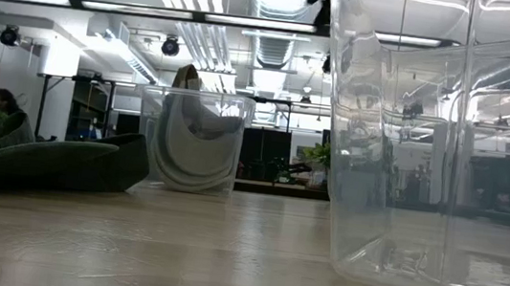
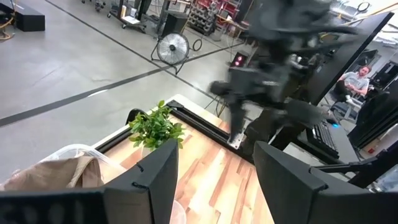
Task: Pick & Place hat
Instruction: Adjust the bottom transparent bin on the table
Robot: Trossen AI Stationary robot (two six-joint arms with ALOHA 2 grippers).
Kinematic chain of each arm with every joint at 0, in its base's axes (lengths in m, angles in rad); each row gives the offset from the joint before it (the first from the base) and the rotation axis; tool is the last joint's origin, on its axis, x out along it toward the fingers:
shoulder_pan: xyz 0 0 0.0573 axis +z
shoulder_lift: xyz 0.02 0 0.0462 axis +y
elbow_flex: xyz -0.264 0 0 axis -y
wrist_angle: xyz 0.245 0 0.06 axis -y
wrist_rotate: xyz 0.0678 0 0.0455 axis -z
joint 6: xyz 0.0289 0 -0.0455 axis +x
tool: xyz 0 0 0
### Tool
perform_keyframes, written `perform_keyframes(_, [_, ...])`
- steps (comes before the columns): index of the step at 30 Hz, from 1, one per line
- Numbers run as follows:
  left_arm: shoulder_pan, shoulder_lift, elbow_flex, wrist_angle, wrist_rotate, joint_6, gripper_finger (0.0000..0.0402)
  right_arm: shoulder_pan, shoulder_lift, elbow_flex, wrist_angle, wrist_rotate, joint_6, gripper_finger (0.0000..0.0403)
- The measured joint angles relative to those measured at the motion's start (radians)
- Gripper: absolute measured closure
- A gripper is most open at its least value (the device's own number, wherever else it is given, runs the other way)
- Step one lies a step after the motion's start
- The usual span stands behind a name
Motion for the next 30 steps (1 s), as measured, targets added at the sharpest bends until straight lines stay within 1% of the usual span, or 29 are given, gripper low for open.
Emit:
perform_keyframes(3, [0.000,0.009,0.000,-0.001,0.000,0.000,0.0200,0.091,-0.023,-0.004,-0.076,0.107,0.002,0.0208])
perform_keyframes(7, [0.000,0.020,0.000,-0.003,0.000,-0.002,0.0200,0.203,-0.039,-0.016,-0.111,0.159,0.035,0.0209])
perform_keyframes(11, [0.000,0.029,0.000,-0.009,0.000,-0.005,0.0200,0.323,-0.044,-0.047,-0.120,0.239,0.058,0.0209])
perform_keyframes(21, [0.000,0.035,0.000,-0.009,0.000,-0.004,0.0200,0.538,-0.001,-0.154,-0.102,0.264,0.166,0.0209])
perform_keyframes(25, [0.000,0.035,0.000,-0.009,0.000,-0.004,0.0200,0.585,0.002,-0.218,-0.106,0.323,0.174,0.0209])
perform_keyframes(30, [0.000,0.035,0.000,-0.009,0.000,-0.004,0.0200,0.615,0.003,-0.295,-0.079,0.334,0.211,0.0209])
